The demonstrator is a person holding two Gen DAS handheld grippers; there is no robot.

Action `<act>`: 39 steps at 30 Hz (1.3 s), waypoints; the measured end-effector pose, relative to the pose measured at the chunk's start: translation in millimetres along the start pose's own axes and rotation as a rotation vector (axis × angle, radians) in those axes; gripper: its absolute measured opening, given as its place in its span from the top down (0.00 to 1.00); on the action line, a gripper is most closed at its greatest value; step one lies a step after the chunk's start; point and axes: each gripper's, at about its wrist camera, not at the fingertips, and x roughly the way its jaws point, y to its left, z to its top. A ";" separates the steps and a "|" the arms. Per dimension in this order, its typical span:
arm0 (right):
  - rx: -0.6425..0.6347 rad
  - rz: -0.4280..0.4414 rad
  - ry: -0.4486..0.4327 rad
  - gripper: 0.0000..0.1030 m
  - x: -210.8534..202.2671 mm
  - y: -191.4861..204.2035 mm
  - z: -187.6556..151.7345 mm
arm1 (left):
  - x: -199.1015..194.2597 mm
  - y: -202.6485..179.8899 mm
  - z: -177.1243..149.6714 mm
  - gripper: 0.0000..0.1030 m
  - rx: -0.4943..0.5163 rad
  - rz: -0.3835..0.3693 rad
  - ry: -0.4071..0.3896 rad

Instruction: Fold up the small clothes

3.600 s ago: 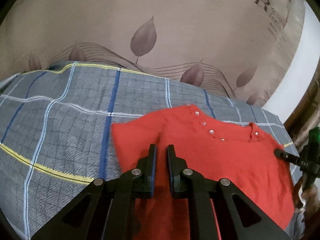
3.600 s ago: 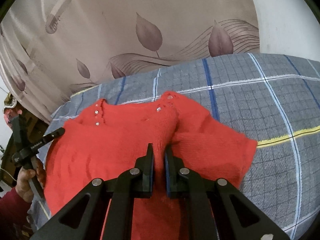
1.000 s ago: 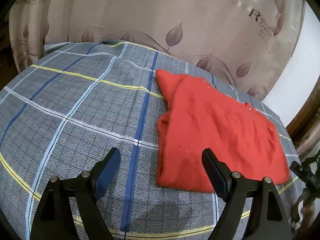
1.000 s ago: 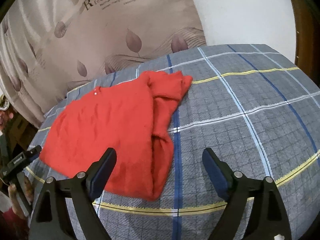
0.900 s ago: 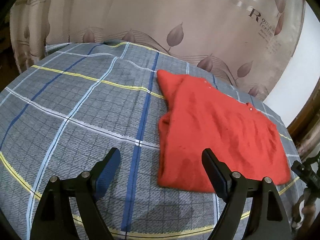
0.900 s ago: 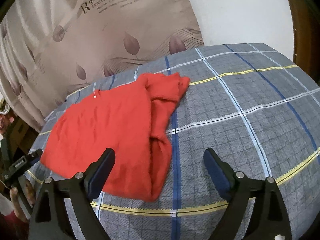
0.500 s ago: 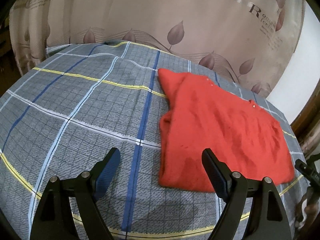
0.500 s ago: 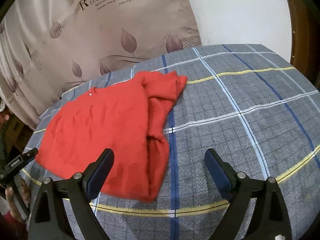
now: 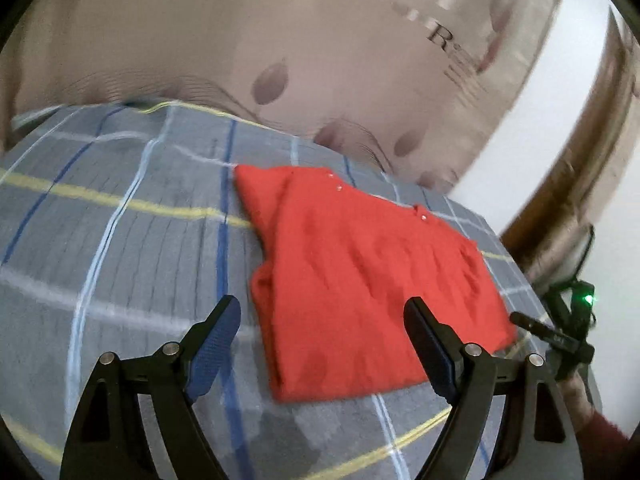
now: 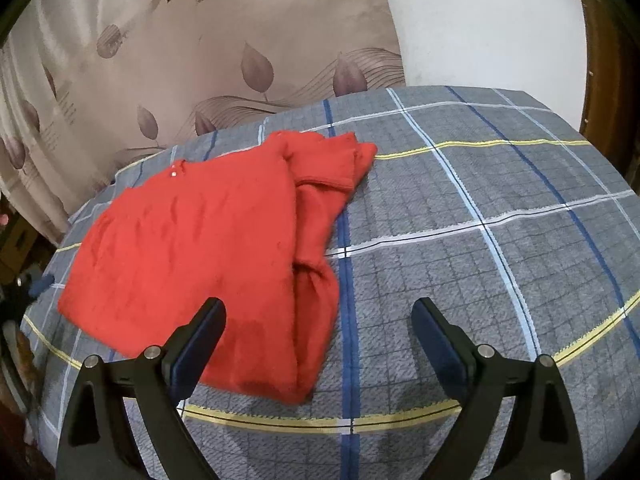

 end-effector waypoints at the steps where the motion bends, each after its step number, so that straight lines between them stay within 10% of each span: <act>1: -0.006 0.002 -0.002 0.10 0.0 1.0 0.1 | 6.7 5.6 8.2 0.20 0.002 -0.033 0.031; 15: -0.001 0.040 -0.029 0.08 -5.6 -1.0 -0.2 | 126.8 52.7 76.3 0.24 -0.146 -0.242 0.271; 17: 0.000 0.045 -0.034 0.08 -6.6 -1.6 -0.3 | 134.8 59.3 77.6 0.64 -0.176 -0.236 0.266; 20: 0.006 0.051 -0.042 0.07 -8.2 -2.1 -0.5 | 141.6 72.3 75.7 0.80 -0.241 -0.240 0.251; 25: 0.061 0.059 -0.071 0.07 -16.0 -7.8 0.9 | 142.5 60.2 80.0 0.81 -0.186 -0.181 0.258; 34: 0.003 0.328 -0.068 0.08 -1.2 42.3 50.0 | 128.8 12.9 100.7 0.83 -0.052 -0.058 0.235; 39: -0.168 0.354 0.024 0.35 43.3 102.7 69.8 | 116.4 -27.3 115.8 0.84 -0.025 -0.044 0.217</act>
